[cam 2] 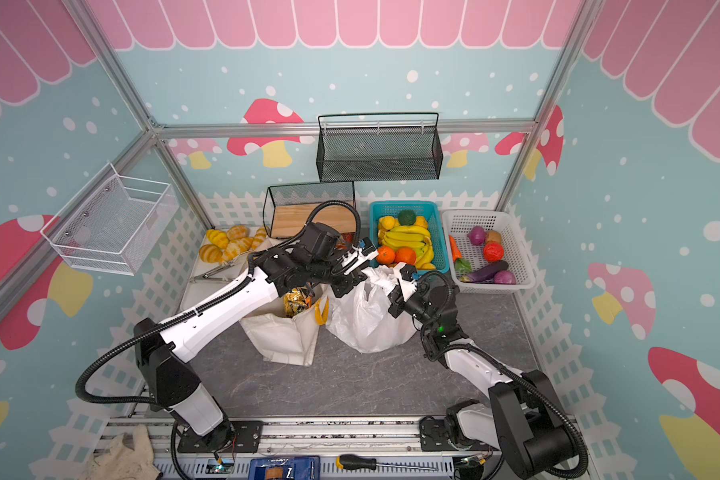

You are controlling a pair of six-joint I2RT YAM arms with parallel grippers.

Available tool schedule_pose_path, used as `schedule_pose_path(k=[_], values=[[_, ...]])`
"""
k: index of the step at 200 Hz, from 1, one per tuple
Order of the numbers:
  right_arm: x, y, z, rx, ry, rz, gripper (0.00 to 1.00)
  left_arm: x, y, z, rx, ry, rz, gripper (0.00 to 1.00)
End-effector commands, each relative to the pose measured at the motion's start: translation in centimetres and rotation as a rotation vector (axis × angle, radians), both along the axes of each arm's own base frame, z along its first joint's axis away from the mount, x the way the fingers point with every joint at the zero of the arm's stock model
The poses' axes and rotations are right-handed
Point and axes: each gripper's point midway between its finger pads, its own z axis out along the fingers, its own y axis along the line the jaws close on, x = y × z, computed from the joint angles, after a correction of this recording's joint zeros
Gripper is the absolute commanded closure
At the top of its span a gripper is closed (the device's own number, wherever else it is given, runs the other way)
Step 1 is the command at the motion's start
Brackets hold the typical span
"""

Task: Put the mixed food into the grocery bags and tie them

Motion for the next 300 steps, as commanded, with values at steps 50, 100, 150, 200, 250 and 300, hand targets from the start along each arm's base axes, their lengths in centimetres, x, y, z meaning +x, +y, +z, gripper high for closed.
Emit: schedule_pose_path(k=[50,100,150,200,250,300], values=[[0.7,-0.3,0.5,0.037,0.048,-0.040,1.00,-3.4,-2.3,0.3,-0.148,0.240,-0.013,1.00],[1.0,-1.8,2.2,0.098,0.062,-0.048,1.00,-5.9,-4.3,0.0,-0.157,0.320,-0.126,0.90],[-0.1,-1.4,1.8,-0.026,0.004,0.043,1.00,-3.1,-1.6,1.5,-0.042,0.017,-0.081,0.63],[-0.8,-1.2,2.2,-0.089,-0.008,0.096,1.00,-0.8,0.9,4.8,0.066,-0.390,-0.093,0.37],[-1.9,-0.6,2.4,-0.094,0.002,0.160,1.00,-1.4,-1.3,5.1,0.127,-0.601,-0.284,0.26],[-2.2,-0.3,2.6,-0.083,0.009,0.184,1.00,-1.7,-3.6,3.1,0.204,-0.574,-0.451,0.31]])
